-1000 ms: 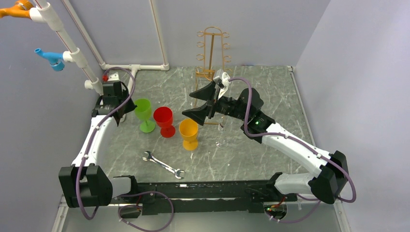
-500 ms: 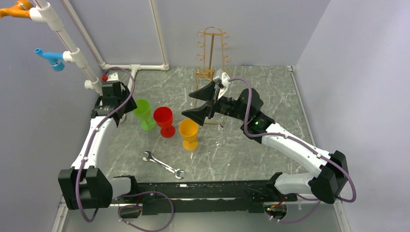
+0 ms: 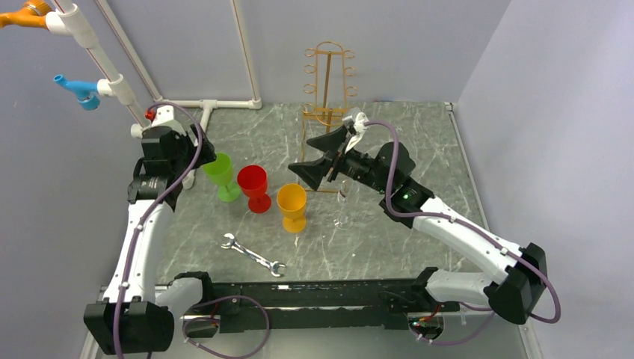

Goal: Take the wine glass off the wine glass rack

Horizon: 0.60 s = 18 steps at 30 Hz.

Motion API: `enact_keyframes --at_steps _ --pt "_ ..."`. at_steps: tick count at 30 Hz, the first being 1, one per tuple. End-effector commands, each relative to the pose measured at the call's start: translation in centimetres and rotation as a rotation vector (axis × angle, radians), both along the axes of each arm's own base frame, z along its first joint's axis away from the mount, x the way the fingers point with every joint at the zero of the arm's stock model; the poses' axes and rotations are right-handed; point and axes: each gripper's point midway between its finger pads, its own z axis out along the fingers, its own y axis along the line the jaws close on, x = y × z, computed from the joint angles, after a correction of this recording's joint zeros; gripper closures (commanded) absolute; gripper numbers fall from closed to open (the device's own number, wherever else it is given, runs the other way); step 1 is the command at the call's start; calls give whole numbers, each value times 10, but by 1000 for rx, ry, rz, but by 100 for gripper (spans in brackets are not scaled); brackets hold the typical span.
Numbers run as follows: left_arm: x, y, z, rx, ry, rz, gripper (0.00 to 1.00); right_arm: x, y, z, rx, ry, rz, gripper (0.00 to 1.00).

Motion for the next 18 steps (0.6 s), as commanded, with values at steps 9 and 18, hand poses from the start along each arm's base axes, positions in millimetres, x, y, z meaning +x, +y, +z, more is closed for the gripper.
enact_keyframes --at_steps 9,18 --pt "-6 -40 81 -18 -301 -239 4 18 -59 20 108 147 -326 0" --pt "-6 -88 105 -73 -326 -433 1 26 -126 22 77 90 -619 0"
